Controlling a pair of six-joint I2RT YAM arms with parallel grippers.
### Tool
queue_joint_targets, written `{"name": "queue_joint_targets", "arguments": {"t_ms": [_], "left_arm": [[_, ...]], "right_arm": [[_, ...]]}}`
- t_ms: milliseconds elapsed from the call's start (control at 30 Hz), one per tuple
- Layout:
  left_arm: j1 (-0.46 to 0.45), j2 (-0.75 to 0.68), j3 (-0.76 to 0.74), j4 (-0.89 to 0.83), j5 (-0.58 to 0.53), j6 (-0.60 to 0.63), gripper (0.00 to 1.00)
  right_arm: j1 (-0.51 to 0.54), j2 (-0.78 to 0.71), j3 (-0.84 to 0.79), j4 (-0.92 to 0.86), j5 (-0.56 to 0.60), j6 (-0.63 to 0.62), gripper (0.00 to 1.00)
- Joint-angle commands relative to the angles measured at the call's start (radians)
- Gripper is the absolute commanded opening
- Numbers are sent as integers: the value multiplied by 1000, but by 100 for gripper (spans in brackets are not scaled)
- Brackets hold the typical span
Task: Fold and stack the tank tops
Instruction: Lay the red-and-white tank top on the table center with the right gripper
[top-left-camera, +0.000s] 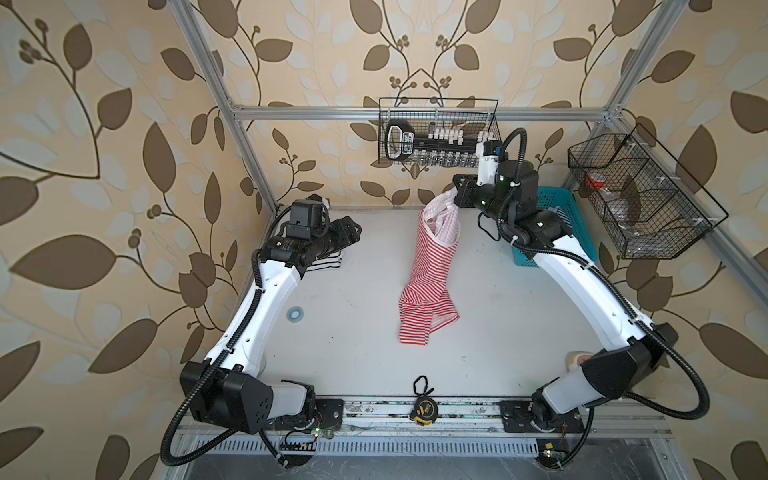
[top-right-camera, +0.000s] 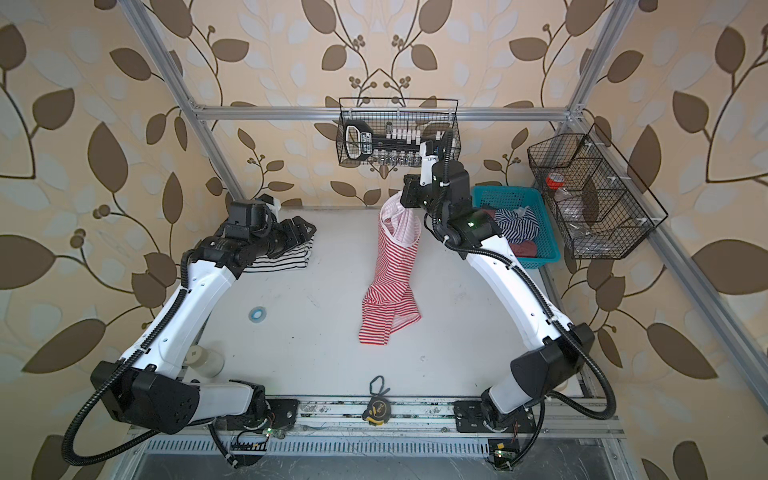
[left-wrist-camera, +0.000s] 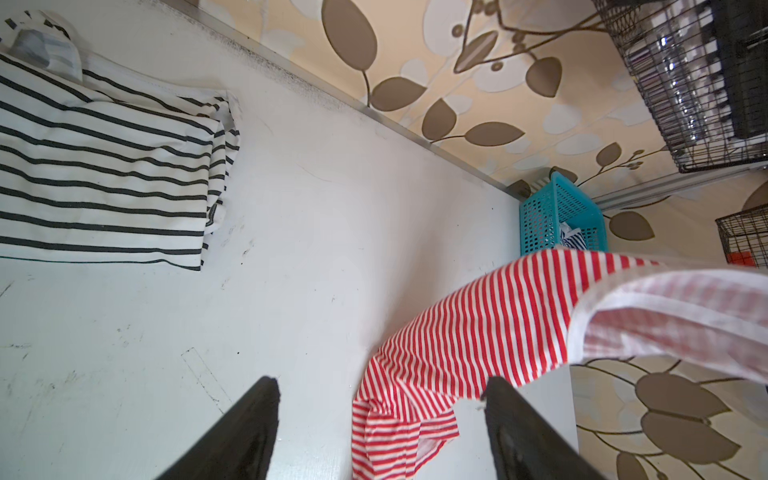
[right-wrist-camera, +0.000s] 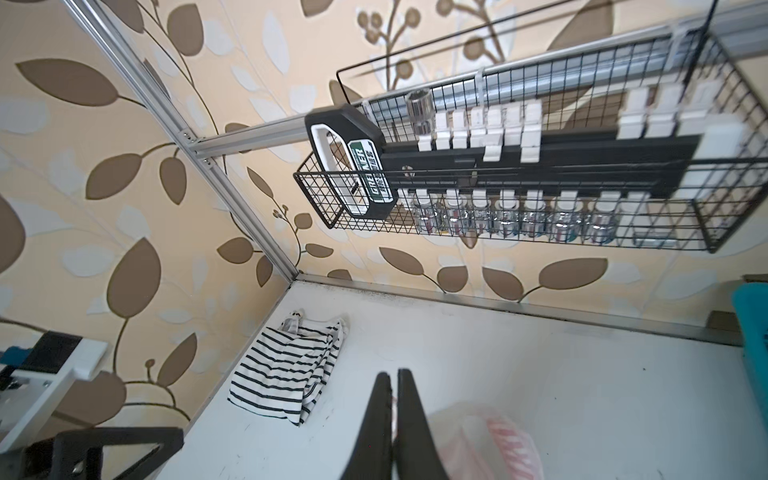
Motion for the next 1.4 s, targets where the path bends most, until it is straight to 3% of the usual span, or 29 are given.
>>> {"name": "queue_joint_targets", "arguments": {"t_ms": [0,33,67,200,367,600,700,867,1033,1367], "left_arm": [[-11,1,-28,-21,39,20,78],[-11,4,-39,-30,53,22,77],[-11,6,-49,-35,68,23,77],[-44,-2,-98,-72,106,60,73],[-187,16,-83,-155,135,161,70],[-495,214,47,-329,97,292,64],[-595,325,115,-411,49,318,59],[-686,469,170,-475,-1,329,57],[-699,546,168,-457,-11,299,57],[-701,659,203,-415,9,252,64]], "right_arm": [[-11,113,91,14,-128,30,43],[-11,151,122,-10,-151,27,58],[-12,182,151,-42,-165,21,67],[-8,232,191,-146,-202,-7,76],[4,56,-25,-165,-134,-40,72],[3,-235,-448,-312,-31,-47,39],[-16,-311,-618,-337,-33,-28,31],[-37,-349,-799,-299,-85,-4,38],[-46,-286,-875,-210,-176,16,56],[-55,-129,-913,-73,-292,39,62]]}}
